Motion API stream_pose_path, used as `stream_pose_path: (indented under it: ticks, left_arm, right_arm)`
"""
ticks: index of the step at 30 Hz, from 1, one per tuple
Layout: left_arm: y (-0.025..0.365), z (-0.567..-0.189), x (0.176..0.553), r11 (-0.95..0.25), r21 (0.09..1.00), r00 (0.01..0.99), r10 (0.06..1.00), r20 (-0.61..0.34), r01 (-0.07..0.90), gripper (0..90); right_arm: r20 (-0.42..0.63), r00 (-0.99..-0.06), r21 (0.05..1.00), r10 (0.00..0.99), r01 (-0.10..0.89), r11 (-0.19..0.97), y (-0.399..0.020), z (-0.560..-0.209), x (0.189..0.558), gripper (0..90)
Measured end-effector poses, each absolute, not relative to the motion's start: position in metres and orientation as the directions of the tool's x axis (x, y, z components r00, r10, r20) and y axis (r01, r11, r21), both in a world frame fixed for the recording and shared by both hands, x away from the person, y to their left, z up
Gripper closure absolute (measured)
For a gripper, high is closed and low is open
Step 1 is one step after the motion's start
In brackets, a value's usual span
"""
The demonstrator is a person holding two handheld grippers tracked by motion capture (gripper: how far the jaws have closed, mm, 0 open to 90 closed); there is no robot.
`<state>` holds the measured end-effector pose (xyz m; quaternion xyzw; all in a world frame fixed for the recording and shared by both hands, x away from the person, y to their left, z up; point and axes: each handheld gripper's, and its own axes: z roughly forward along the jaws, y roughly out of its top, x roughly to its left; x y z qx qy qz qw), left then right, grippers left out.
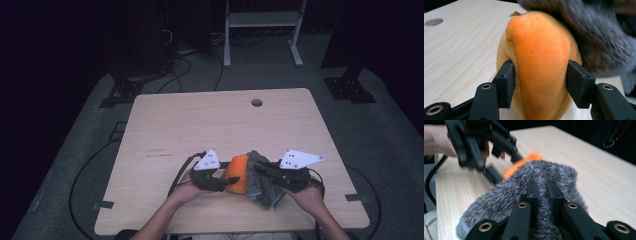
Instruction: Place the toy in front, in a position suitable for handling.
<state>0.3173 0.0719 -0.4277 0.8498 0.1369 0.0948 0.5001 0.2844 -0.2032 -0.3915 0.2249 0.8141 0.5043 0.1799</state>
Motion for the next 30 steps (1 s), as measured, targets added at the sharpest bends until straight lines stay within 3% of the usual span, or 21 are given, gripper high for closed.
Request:
stream_pose_path:
  ticks: [2,6,9,10,12,15,18,23,28,30]
  left_arm:
    - [0.071,-0.428,0.314,-0.497,0.862,0.948,0.31,0.074,0.095,45.2]
    - [0.075,-0.429,0.315,-0.5,0.859,0.951,0.305,0.055,0.111,42.9]
    - [0.075,-0.427,0.321,-0.448,0.865,0.94,0.333,-0.072,0.225,24.6]
    - [0.075,-0.426,0.322,-0.416,0.872,0.936,0.331,-0.121,0.26,22.4]
    - [0.075,-0.424,0.321,-0.408,0.879,0.938,0.329,-0.109,0.246,27.5]
    - [0.072,-0.423,0.313,-0.443,0.883,0.951,0.307,-0.014,0.156,37.5]
    - [0.073,-0.426,0.308,-0.502,0.863,0.955,0.28,0.096,0.06,44.5]
    - [0.078,-0.429,0.311,-0.5,0.863,0.956,0.281,0.082,0.073,44.7]
    - [0.073,-0.426,0.317,-0.441,0.879,0.954,0.296,-0.045,0.178,22.9]
    - [0.071,-0.424,0.317,-0.415,0.889,0.952,0.297,-0.07,0.195,21.6]
  right_arm:
    - [-0.077,-0.833,0.911,0.547,0.164,0.378,-0.202,-0.382,0.287,81.8]
    - [-0.091,-0.833,0.875,0.545,0.195,0.444,-0.197,-0.384,0.299,81.8]
    - [-0.034,-0.845,0.863,0.534,0.245,0.442,-0.195,-0.393,0.303,81.7]
    - [-0.019,-0.852,0.865,0.523,0.248,0.436,-0.194,-0.393,0.302,81.7]
    - [-0.02,-0.863,0.873,0.504,0.231,0.43,-0.189,-0.388,0.299,81.5]
    - [0.009,-0.89,0.892,0.456,0.213,0.399,-0.182,-0.381,0.296,81.6]
    - [-0.021,-0.899,0.87,0.438,0.199,0.452,-0.176,-0.383,0.297,81.8]
    - [0.022,-0.862,0.865,0.506,0.27,0.423,-0.198,-0.395,0.306,81.8]
    - [0.043,-0.85,0.868,0.525,0.292,0.402,-0.207,-0.396,0.303,81.7]
    - [0.053,-0.861,0.877,0.505,0.282,0.388,-0.204,-0.391,0.303,81.7]
